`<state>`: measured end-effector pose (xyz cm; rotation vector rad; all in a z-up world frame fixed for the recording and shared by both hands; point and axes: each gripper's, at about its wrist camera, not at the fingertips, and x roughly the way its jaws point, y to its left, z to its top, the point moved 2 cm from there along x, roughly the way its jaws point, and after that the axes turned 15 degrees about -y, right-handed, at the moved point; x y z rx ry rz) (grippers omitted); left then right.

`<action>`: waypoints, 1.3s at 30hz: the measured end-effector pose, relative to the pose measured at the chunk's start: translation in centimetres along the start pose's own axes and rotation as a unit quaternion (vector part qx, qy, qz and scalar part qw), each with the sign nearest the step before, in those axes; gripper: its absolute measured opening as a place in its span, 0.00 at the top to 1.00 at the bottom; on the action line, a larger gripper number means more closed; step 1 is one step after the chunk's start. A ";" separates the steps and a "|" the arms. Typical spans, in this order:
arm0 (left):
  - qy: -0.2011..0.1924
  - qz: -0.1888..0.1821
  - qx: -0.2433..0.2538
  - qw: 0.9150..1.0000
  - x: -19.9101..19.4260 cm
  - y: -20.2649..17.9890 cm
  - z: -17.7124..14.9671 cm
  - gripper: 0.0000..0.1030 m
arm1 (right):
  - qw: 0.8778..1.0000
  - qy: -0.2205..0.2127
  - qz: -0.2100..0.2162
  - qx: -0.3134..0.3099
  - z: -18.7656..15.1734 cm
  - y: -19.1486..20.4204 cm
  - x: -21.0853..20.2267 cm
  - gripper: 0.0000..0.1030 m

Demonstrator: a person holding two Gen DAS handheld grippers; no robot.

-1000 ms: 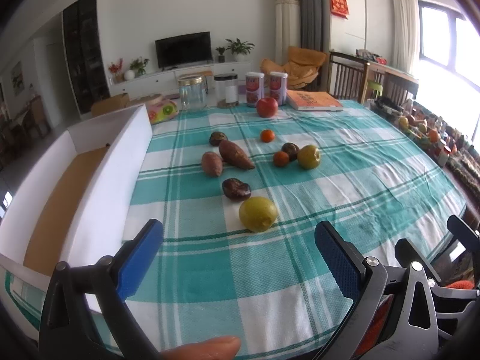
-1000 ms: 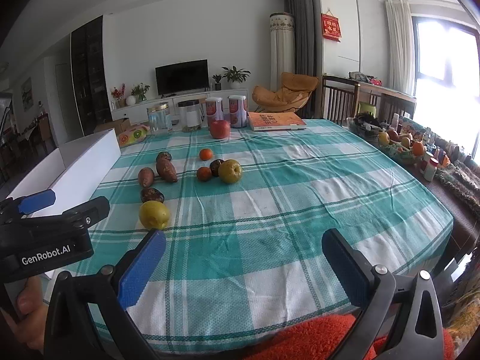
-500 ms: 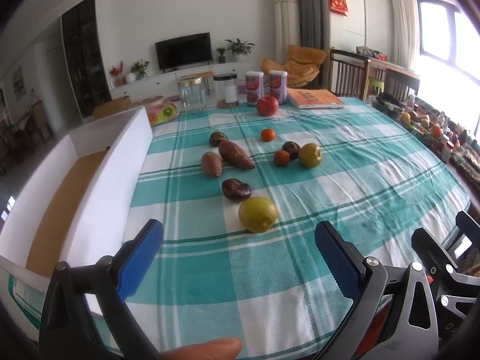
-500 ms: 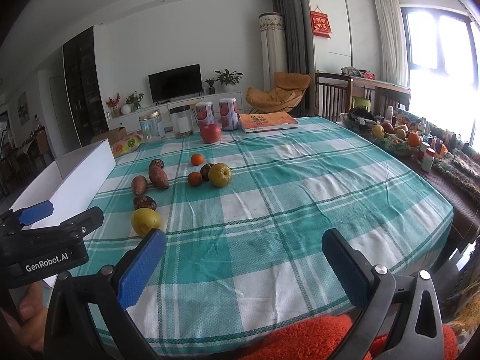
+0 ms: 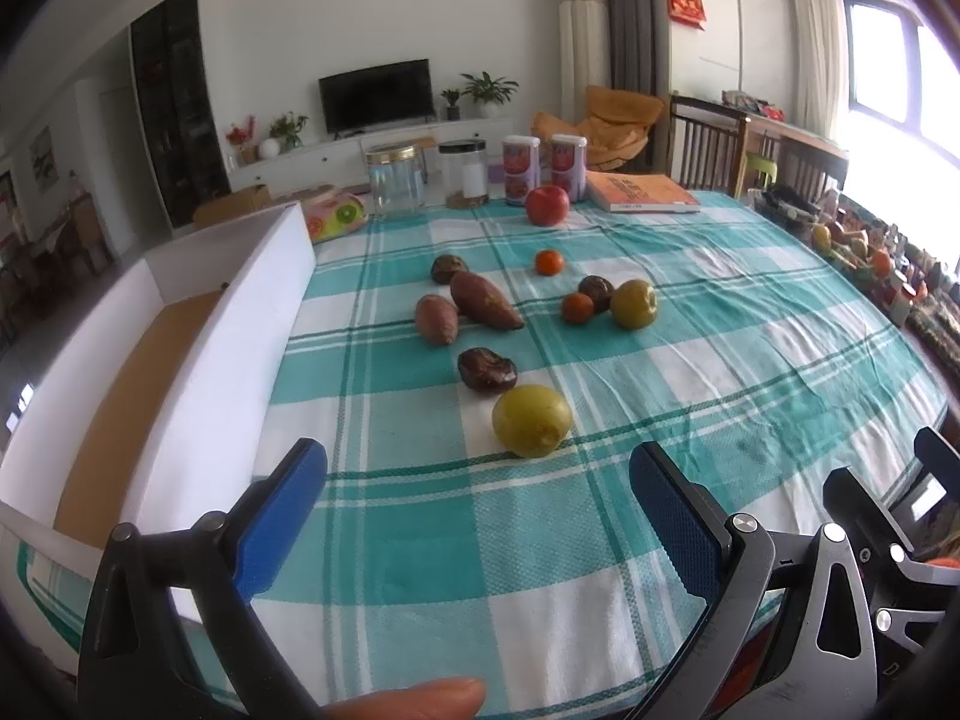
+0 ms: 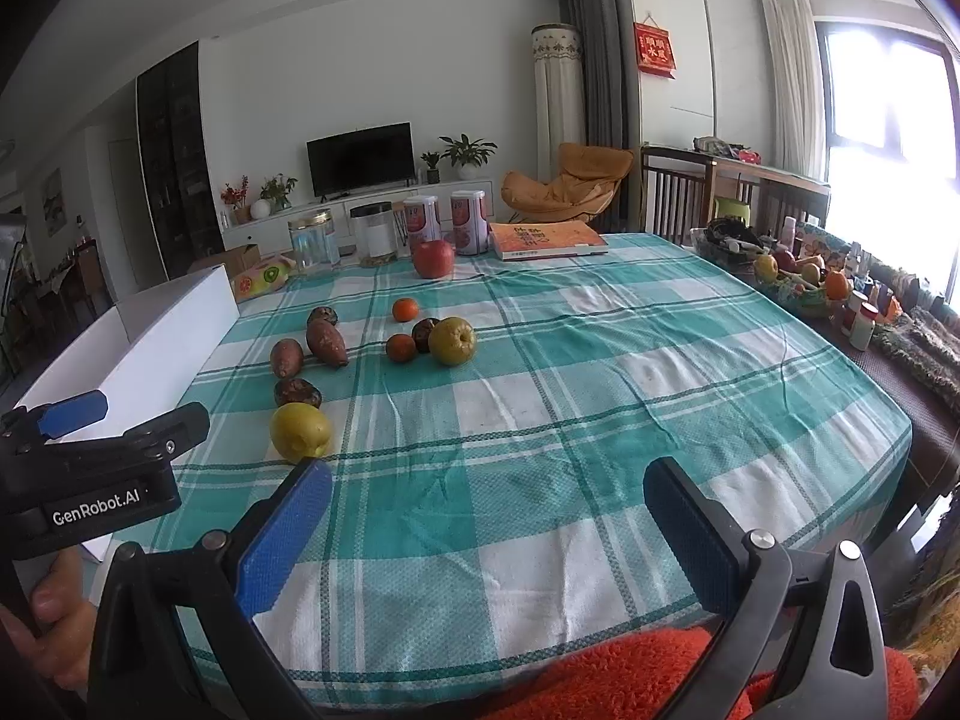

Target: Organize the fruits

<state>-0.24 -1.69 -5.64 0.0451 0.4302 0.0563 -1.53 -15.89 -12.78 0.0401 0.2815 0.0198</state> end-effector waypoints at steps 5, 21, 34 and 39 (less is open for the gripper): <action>0.000 0.000 0.003 1.000 0.0 -0.2 0.0 0.01 | 1.000 -0.002 0.000 0.002 0.0 -0.2 -0.1 0.00; 0.000 0.000 0.002 1.000 0.0 -0.3 0.0 0.01 | 1.000 -0.002 0.001 0.002 -0.1 -0.1 -0.1 0.00; 0.000 0.000 0.003 1.000 0.0 -0.3 0.0 0.01 | 1.000 -0.001 0.001 0.001 -0.1 0.0 -0.1 0.00; 0.002 0.000 0.001 1.000 0.0 -0.3 -0.1 0.01 | 1.000 -0.002 0.001 0.001 -0.1 0.0 -0.1 0.00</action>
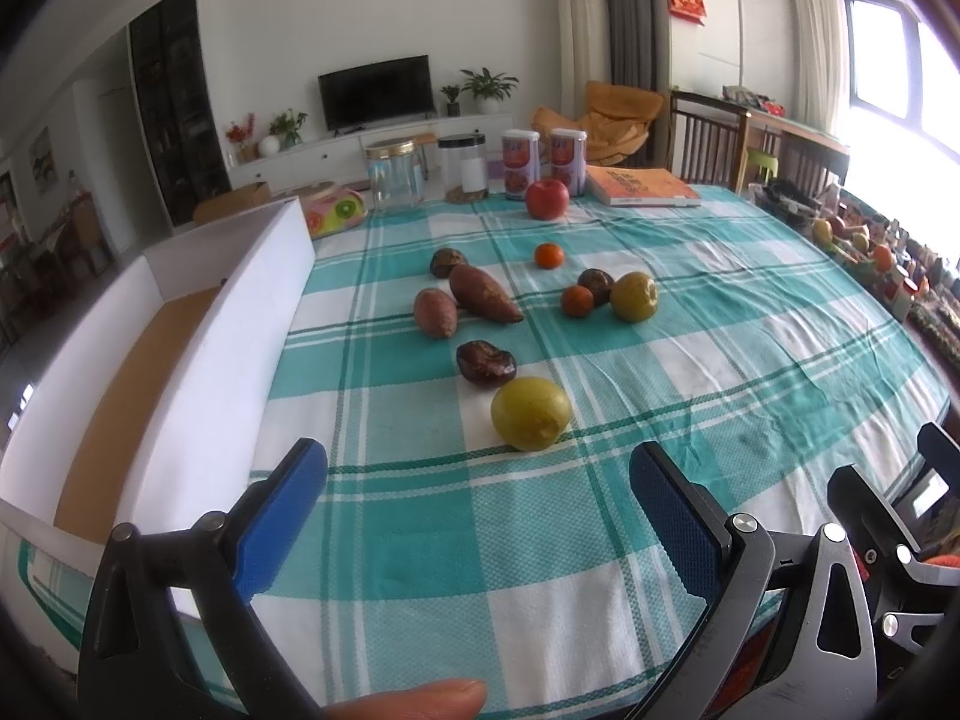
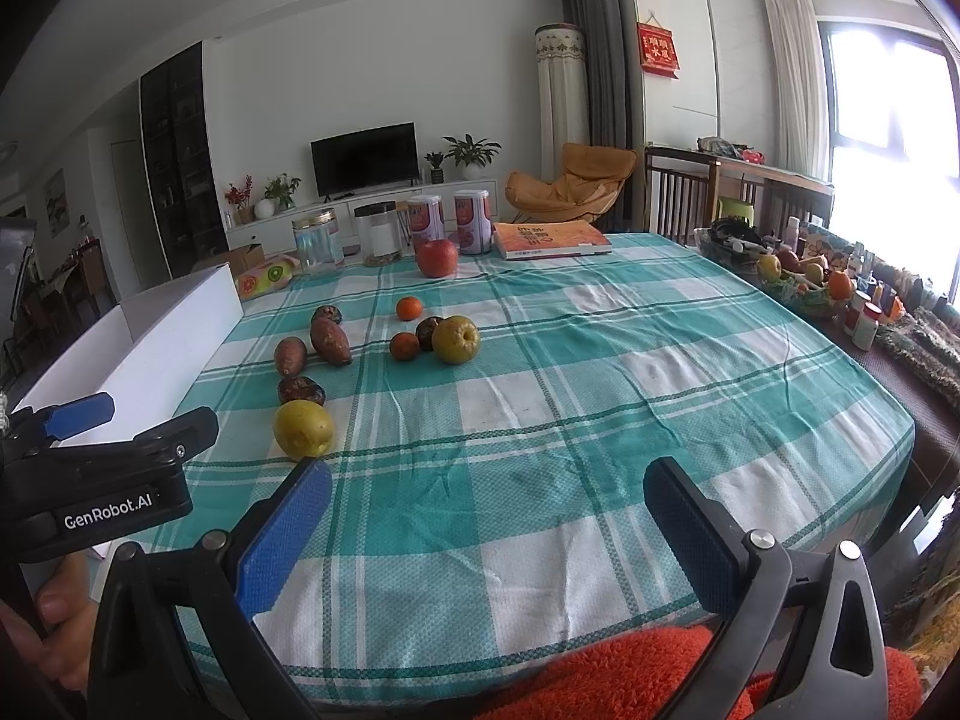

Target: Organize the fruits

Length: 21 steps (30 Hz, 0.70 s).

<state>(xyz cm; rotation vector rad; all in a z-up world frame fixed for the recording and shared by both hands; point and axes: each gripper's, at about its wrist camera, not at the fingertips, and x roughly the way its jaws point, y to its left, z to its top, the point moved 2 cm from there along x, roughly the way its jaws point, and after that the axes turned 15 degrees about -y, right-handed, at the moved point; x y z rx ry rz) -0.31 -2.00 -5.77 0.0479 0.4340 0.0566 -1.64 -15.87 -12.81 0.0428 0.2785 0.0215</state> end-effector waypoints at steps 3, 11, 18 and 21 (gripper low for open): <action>0.003 0.000 -0.003 1.000 0.1 0.1 -0.4 0.01 | 1.000 0.000 0.000 -0.001 0.0 0.0 0.0 0.00; 0.020 0.000 -0.012 1.000 1.0 0.5 -1.2 0.01 | 0.966 -0.029 -0.168 -0.194 5.1 0.3 -1.8 0.00; 0.066 -0.011 -0.019 0.998 3.0 0.4 -2.7 0.01 | 0.980 0.021 -0.124 -0.154 3.8 -1.3 -0.2 0.00; 0.098 -0.003 -0.019 0.995 4.8 1.1 -4.4 0.01 | 0.996 0.042 -0.049 -0.053 1.7 -1.7 0.8 0.00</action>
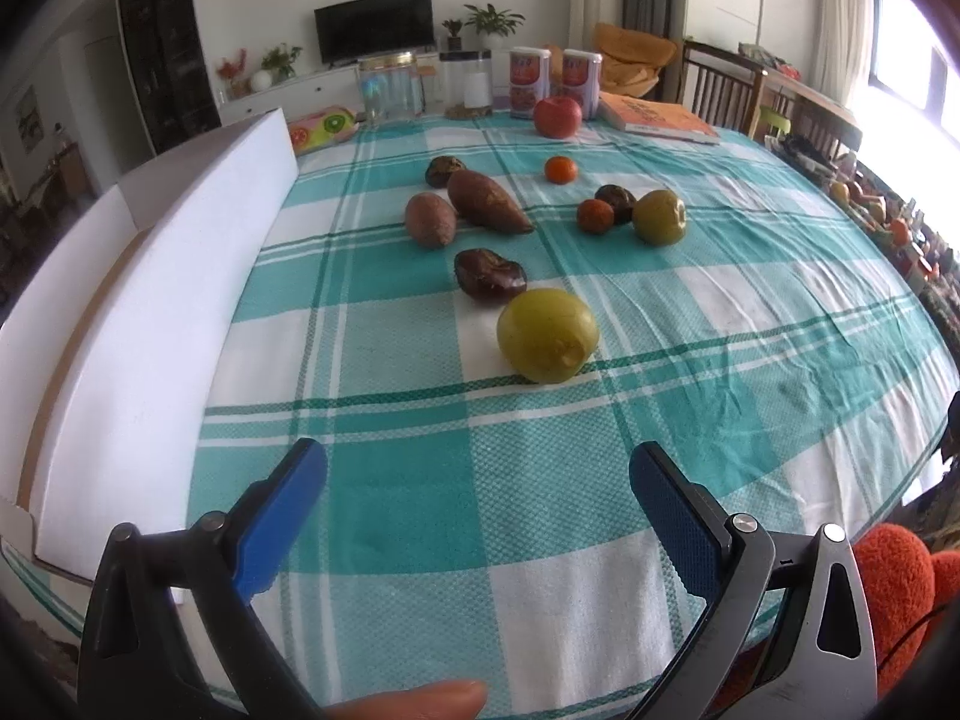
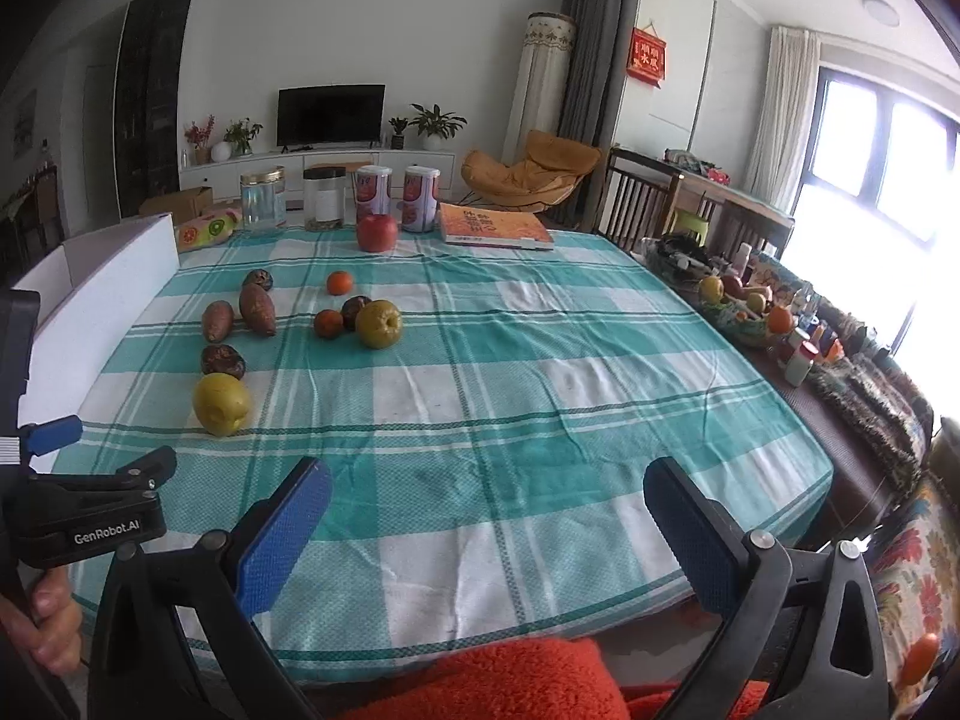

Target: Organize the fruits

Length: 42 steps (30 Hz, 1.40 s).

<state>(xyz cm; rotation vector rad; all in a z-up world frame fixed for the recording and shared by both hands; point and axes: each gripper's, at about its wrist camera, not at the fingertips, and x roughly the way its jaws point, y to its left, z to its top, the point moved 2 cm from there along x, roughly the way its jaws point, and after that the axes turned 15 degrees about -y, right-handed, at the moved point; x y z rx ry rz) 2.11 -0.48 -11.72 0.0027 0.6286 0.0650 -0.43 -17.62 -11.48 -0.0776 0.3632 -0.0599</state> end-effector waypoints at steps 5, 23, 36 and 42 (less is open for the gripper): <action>0.039 0.011 0.000 0.999 2.8 1.4 -2.4 0.01 | 0.994 0.023 0.074 0.083 -3.2 1.2 1.4 0.00; 0.025 -0.031 0.010 0.999 4.1 1.9 -2.9 0.00 | 0.988 0.031 0.070 0.133 -4.0 -0.4 1.7 0.00; 0.018 -0.103 0.013 0.994 8.0 -2.4 3.0 0.05 | 0.989 0.024 0.070 0.125 -4.1 -0.3 1.5 0.00; 0.022 -0.124 -0.004 0.992 6.9 -0.8 2.2 0.47 | 0.987 0.031 0.079 0.135 -4.2 -0.5 1.8 0.00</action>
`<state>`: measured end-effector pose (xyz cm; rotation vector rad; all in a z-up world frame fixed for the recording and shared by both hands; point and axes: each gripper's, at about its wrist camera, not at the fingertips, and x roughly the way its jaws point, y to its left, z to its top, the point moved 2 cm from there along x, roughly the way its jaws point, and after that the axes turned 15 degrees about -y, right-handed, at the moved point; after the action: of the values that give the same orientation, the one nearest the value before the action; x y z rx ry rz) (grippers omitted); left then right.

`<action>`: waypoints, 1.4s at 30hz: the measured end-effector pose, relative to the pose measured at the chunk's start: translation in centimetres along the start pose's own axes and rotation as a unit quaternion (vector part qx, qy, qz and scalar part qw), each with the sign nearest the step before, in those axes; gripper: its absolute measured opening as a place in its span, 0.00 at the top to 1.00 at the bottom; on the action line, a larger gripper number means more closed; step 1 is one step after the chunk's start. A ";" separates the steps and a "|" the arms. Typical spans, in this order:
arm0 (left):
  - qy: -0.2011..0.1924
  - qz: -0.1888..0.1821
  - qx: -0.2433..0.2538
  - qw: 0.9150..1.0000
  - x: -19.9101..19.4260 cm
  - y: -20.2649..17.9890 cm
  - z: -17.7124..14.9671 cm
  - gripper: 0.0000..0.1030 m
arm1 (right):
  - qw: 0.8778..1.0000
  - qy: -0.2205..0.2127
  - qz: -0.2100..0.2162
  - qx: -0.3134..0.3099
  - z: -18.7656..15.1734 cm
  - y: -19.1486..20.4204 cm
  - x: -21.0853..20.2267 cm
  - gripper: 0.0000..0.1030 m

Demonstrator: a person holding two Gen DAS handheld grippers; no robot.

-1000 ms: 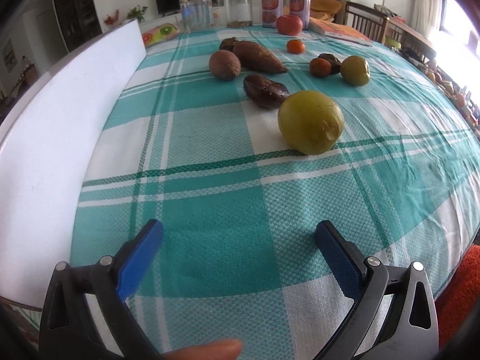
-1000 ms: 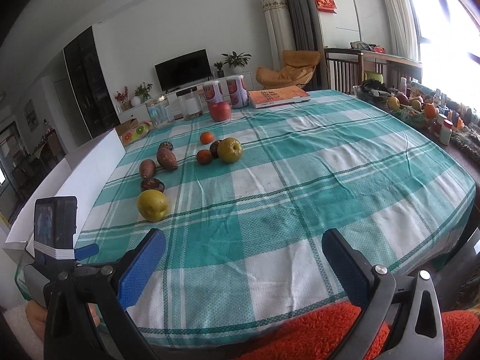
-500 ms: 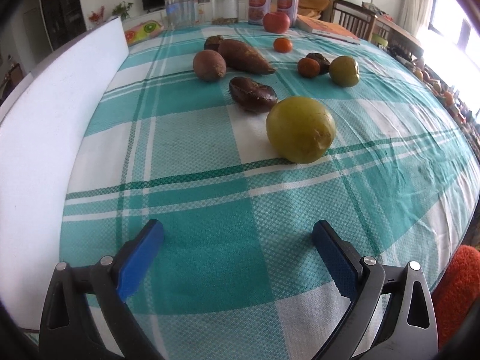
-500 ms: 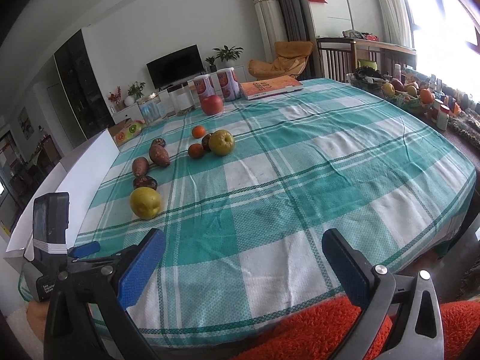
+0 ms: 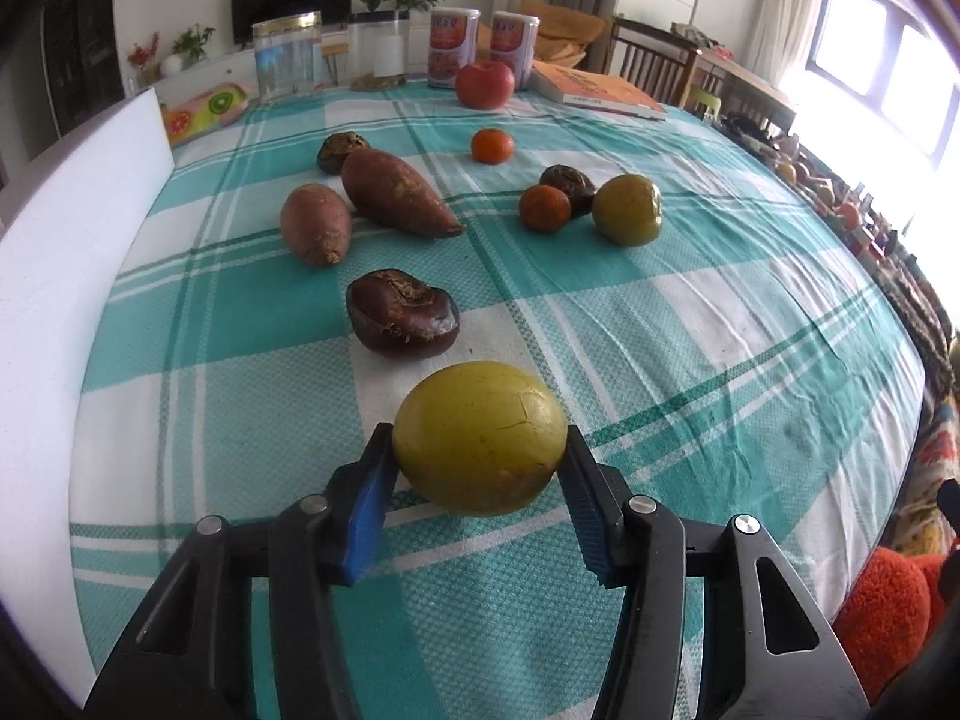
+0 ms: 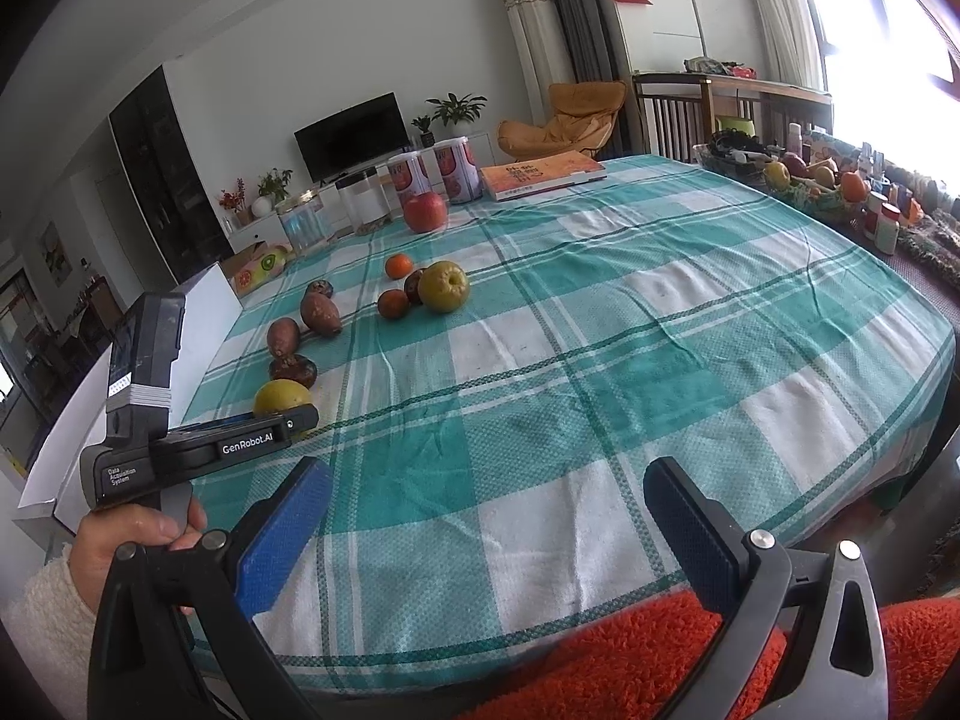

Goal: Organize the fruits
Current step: 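Reach the left gripper to the yellow round fruit and close on it, then carry the yellow fruit into the white box while the right gripper drops a dark passion fruit there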

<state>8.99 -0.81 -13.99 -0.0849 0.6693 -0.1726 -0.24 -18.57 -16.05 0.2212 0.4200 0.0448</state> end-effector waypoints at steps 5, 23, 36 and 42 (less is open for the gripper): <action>0.005 -0.030 -0.048 0.998 -4.8 3.1 -0.4 0.47 | 0.992 0.097 0.078 0.009 0.7 1.9 4.9 0.00; -0.087 0.003 -0.111 0.990 -17.2 13.5 3.8 0.47 | 0.962 0.209 0.155 -0.084 1.0 17.1 22.1 0.55; -0.053 0.202 -0.180 0.961 -18.8 26.2 -0.2 0.47 | 0.873 0.251 0.413 -0.058 1.9 37.6 9.7 0.54; -0.046 0.225 -0.185 0.956 -19.0 26.6 -1.4 0.37 | 0.874 0.268 0.399 -0.069 -0.3 39.1 10.0 0.35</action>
<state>-3.04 28.81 -6.99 -0.2940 0.6048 0.3965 8.83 20.52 -11.66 0.2266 0.8538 0.9704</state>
